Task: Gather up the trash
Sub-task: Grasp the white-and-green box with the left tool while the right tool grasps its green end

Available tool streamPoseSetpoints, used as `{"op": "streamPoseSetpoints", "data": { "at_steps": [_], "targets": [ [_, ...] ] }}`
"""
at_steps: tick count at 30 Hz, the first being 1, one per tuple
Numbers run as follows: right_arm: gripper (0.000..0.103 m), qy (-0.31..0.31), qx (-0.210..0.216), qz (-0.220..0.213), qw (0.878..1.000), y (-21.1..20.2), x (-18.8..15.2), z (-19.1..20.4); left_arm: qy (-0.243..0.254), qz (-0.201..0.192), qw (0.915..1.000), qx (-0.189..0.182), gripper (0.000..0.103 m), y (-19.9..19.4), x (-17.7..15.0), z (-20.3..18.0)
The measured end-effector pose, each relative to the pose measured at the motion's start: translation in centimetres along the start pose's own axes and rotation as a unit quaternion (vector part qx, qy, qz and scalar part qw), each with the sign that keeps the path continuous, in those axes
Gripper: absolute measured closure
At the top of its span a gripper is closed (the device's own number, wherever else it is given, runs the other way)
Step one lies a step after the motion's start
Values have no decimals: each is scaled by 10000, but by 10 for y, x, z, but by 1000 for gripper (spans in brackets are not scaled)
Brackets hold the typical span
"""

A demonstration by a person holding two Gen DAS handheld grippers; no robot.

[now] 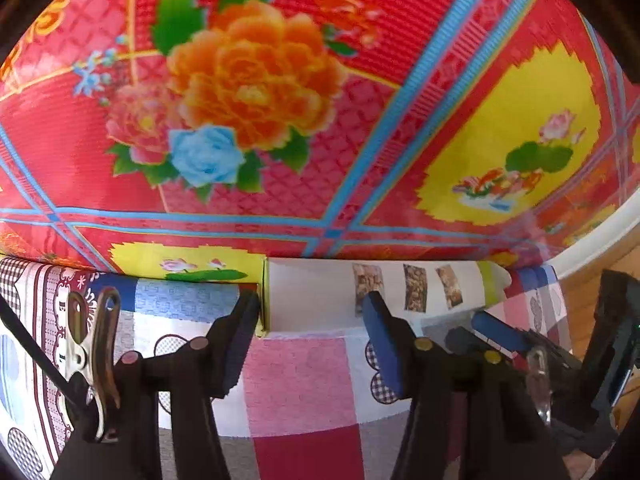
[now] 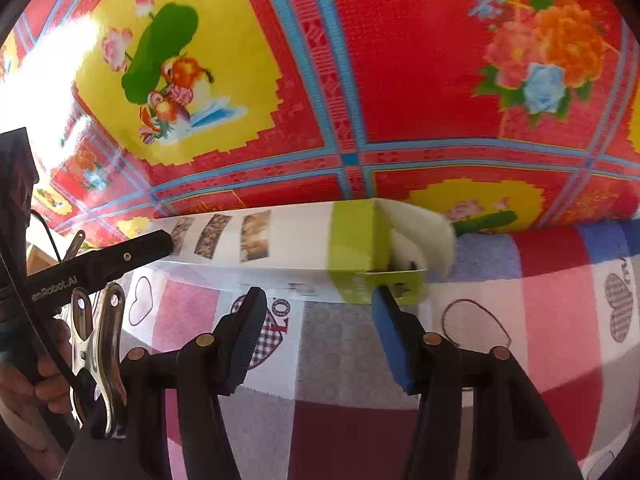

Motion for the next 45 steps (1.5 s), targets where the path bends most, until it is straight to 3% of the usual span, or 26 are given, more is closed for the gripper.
{"op": "streamPoseSetpoints", "data": {
  "at_steps": [6, 13, 20, 22, 26, 28, 30, 33, 45],
  "targets": [
    [47, 16, 108, -191, 9998, -10, -1, -5, -129, 77, 9999, -65, 45, 8, 5, 2],
    [46, 216, -239, -629, 9975, -34, 6, -28, -234, 97, 9997, -63, 40, 7, 7, 7],
    [42, 280, 71, -389, 9988, -8, 14, -31, -401, 223, 9982, -386, 39, 19, 8, 25],
    [36, 250, 88, -425, 9987, -3, 16, -26, -319, 218, 9987, -342, 39, 19, 8, 24],
    [34, 290, 77, -420, 9987, 0, 19, -27, -267, 225, 9989, -302, 39, 16, 6, 23],
    [36, 300, 128, -389, 9987, 2, 18, -22, -188, 266, 9988, -379, 42, 13, 0, 9],
    [46, 259, 363, -315, 9985, 3, 15, -14, -40, 273, 9992, -289, 42, 9, -7, -2],
    [46, 112, 129, -415, 9990, -2, 10, -7, 51, 241, 9993, -263, 42, 1, -13, -12],
    [47, 252, 109, -604, 9978, -37, -17, -4, 411, 250, 9977, -469, 42, -28, -43, -45]
  ]
}}
Point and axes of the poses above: each gripper's, at about its wrist camera, not at the fingertips, and y roughly the way its jaws point, z to its left, x to its top, the point moved 1 cm from there along y, roughly the way its jaws point, and after that the axes turned 1 degree about x, right-handed, at the moved point
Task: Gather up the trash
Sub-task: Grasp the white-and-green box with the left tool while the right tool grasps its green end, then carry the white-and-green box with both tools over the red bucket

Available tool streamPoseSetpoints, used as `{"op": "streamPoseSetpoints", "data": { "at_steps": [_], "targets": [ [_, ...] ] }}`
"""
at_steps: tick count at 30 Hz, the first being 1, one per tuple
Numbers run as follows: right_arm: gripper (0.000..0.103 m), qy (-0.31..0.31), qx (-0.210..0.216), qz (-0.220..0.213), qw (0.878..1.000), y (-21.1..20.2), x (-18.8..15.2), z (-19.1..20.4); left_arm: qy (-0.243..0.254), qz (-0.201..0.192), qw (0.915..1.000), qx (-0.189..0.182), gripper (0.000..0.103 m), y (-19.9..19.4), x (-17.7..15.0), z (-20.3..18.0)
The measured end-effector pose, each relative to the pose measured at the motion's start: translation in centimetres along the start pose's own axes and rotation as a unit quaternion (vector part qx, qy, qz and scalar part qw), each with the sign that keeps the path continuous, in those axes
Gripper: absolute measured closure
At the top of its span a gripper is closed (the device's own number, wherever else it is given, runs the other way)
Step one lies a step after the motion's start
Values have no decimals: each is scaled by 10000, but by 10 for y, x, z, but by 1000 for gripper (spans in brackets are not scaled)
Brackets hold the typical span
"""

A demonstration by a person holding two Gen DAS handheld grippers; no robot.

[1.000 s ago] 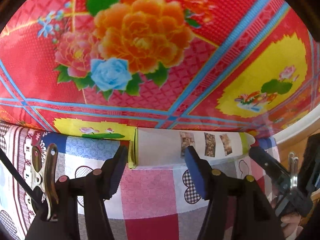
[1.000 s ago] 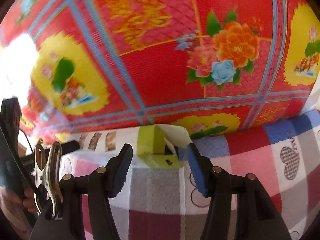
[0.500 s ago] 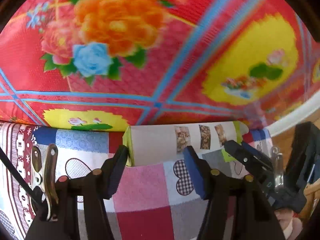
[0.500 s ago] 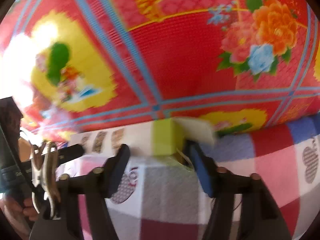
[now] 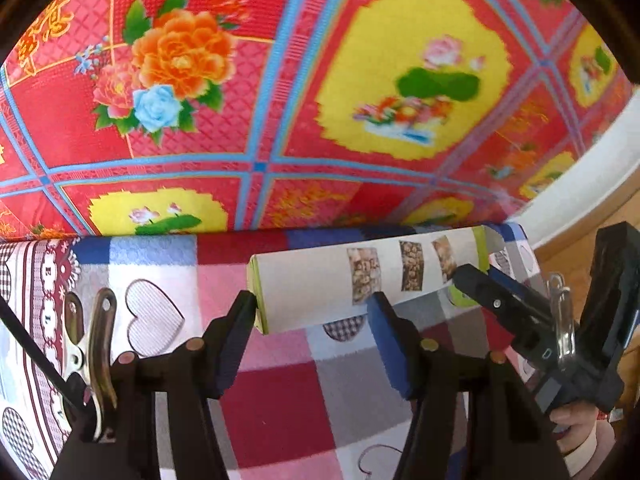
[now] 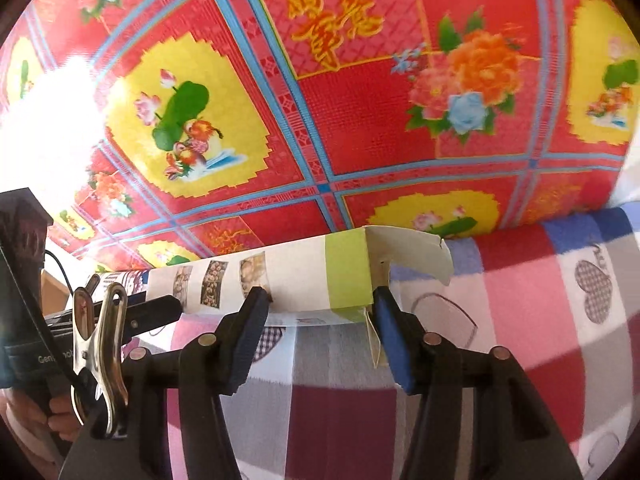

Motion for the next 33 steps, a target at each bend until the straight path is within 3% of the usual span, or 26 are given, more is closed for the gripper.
{"op": "streamPoseSetpoints", "data": {
  "at_steps": [10, 22, 33],
  "targets": [
    [47, 257, -224, -259, 9991, -52, -38, -1, 362, 9, 9991, -216, 42, -24, -24, -33],
    [47, 691, -537, -518, 9948, -129, -66, -53, 783, 153, 9954, -533, 42, -31, -51, -85],
    [47, 990, -742, -818, 9889, -190, -96, -99, 1259, 137, 9898, -650, 42, -42, -72, -162]
  ]
}}
Point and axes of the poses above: each gripper's, at about its wrist camera, not at the fingertips, and y roughly the way its jaws point, z to its left, x to its top, the point moved 1 cm from there along y, roughly the way its jaws point, and after that the axes turned 1 degree about x, right-handed, at the moved point
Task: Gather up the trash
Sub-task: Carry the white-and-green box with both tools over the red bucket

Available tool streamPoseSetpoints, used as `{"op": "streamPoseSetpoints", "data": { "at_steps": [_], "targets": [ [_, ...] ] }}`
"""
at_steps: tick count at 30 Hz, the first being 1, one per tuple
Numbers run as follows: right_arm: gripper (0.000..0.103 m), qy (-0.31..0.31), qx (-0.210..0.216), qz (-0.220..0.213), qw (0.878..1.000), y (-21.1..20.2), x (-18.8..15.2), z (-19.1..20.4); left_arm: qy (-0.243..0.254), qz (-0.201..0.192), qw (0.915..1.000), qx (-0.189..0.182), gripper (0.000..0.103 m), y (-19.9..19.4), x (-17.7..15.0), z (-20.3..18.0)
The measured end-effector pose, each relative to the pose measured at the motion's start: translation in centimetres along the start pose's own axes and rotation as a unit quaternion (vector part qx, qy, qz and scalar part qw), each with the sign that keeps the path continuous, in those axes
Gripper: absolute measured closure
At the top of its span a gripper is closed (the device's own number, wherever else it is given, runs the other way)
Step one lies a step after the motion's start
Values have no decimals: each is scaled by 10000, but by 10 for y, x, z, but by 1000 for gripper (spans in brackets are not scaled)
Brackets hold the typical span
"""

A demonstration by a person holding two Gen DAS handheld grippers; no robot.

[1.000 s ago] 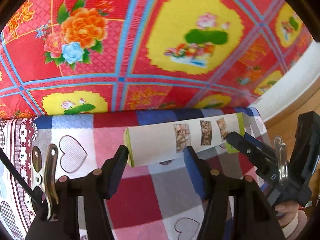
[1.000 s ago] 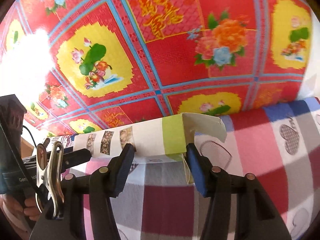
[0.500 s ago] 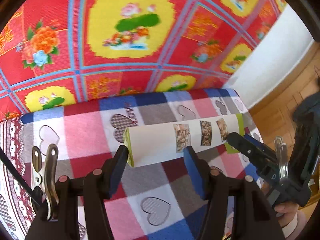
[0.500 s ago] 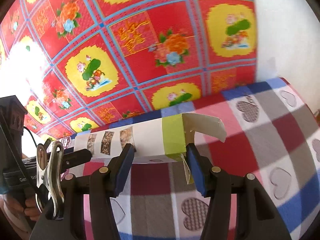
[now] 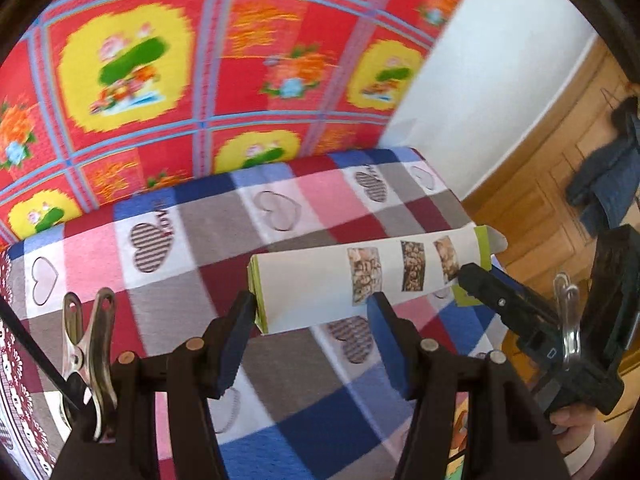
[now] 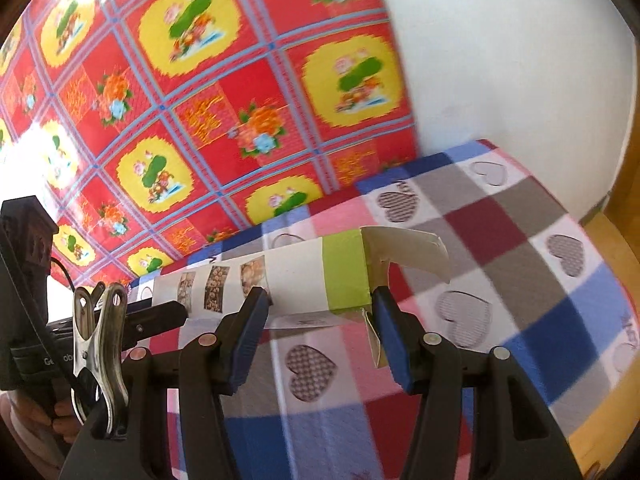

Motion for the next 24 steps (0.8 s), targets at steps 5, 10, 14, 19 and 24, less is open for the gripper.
{"op": "streamPoseSetpoints", "data": {
  "at_steps": [5, 10, 14, 19, 24],
  "targets": [
    [47, 154, -78, -127, 9998, -28, -7, -32, 217, 20, 9997, -57, 42, 3, -5, -46],
    [47, 286, -225, -280, 9989, -64, -12, -72, 419, 54, 9989, -203, 42, 12, -12, -96],
    [47, 398, -394, -391, 9977, -97, -19, -109, 566, 86, 9978, -340, 42, 20, -19, -141],
    [47, 523, -605, -532, 9954, -135, -30, -156, 755, 133, 9956, -535, 42, 33, -31, -199],
    [47, 651, -826, -625, 9925, -169, -43, -202, 916, 226, 9930, -717, 42, 50, -42, -250]
  ]
}}
Point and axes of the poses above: each gripper's, at about its wrist camera, not at the fingertips, and y roughly the way its jaws point, z to its left, x to its top, the point moved 1 cm from there along y, roughly the way its jaws point, and after that the axes turned 1 degree about x, right-handed, at the moved point
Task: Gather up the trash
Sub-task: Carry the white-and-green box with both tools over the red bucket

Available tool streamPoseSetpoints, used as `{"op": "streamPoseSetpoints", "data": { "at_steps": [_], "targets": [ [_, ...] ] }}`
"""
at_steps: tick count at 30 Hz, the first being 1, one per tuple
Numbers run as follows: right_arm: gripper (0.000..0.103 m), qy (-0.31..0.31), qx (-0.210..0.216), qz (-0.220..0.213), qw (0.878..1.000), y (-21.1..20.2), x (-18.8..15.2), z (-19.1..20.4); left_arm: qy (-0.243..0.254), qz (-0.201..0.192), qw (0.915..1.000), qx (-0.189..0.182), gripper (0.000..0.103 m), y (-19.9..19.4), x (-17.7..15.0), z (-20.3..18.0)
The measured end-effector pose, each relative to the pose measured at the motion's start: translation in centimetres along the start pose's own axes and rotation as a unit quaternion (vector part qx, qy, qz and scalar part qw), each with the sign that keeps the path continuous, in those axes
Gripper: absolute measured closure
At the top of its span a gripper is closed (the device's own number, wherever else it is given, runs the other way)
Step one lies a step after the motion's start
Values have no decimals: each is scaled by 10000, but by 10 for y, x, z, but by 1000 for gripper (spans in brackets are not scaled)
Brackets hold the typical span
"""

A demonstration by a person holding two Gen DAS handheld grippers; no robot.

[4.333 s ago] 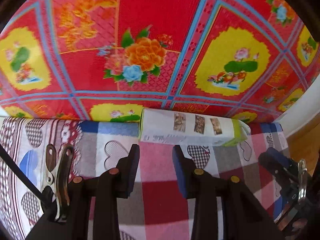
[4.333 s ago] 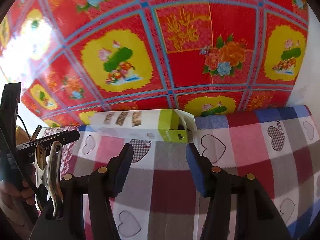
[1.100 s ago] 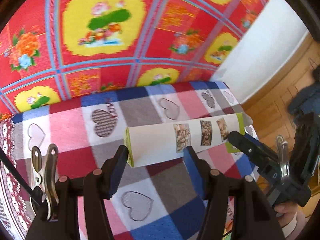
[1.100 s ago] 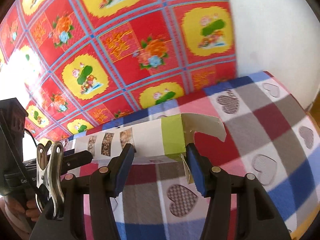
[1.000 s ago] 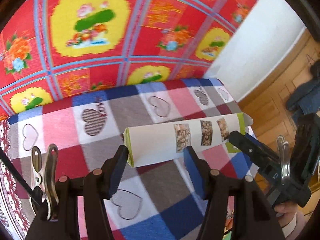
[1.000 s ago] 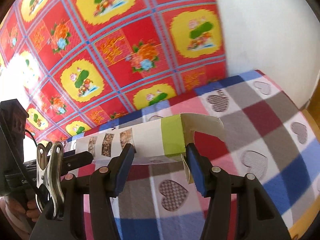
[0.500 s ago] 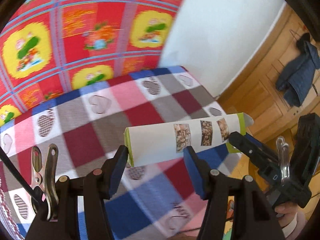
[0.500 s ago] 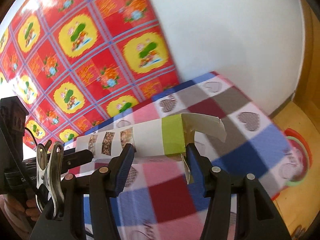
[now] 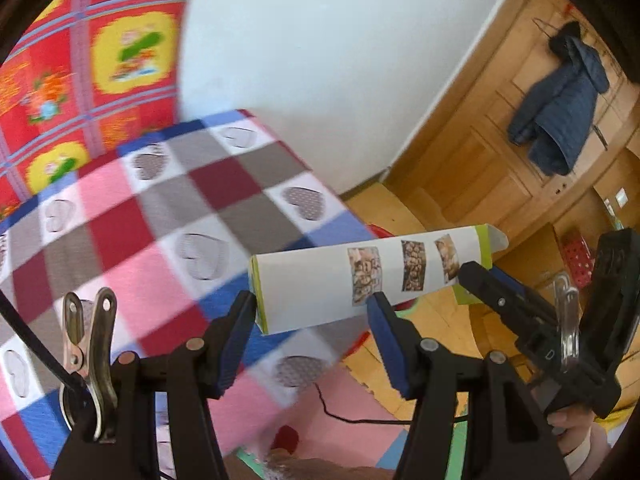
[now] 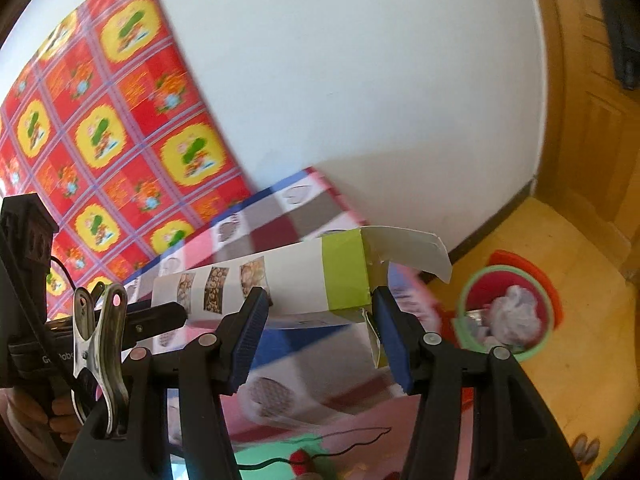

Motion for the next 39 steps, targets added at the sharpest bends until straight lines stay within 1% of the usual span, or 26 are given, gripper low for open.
{"op": "streamPoseSetpoints", "data": {
  "at_steps": [4, 8, 15, 18, 24, 28, 31, 34, 39],
  "targets": [
    [47, 139, -224, -27, 9996, -17, -1, -38, 204, 155, 9996, -122, 42, 20, 3, -38],
    [47, 385, -429, -76, 9983, -30, 0, -70, 481, 265, 9982, -221, 42, 38, 10, -64],
    [47, 708, -869, -181, 9935, -40, 6, -110, 808, 489, 9938, -585, 42, 76, 30, -98],
    [47, 817, -1035, -258, 9909, -45, 11, -125, 1045, 545, 9904, -716, 42, 91, 40, -114],
    [47, 1072, -1294, -401, 9850, -52, 19, -160, 1328, 670, 9856, -806, 42, 117, 51, -144],
    [47, 1120, -1352, -405, 9836, -52, 26, -186, 1314, 719, 9852, -839, 42, 136, 56, -165],
    [47, 1000, -1374, -351, 9848, -51, 31, -205, 1246, 747, 9863, -780, 42, 154, 55, -183],
    [47, 806, -1342, -178, 9875, -49, 36, -232, 1146, 765, 9880, -701, 42, 172, 51, -203],
    [47, 668, -1221, 85, 9902, -45, 43, -282, 941, 805, 9903, -624, 43, 209, 40, -232]
  ]
}}
Point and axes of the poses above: each gripper's, at about its wrist camera, not at the fingertips, and y roughly the way its jaws point, z to its left, x to its top, the point moved 1 cm from there along y, roughly the way its jaws point, and after that the axes turned 1 degree about x, right-handed, at the moved point
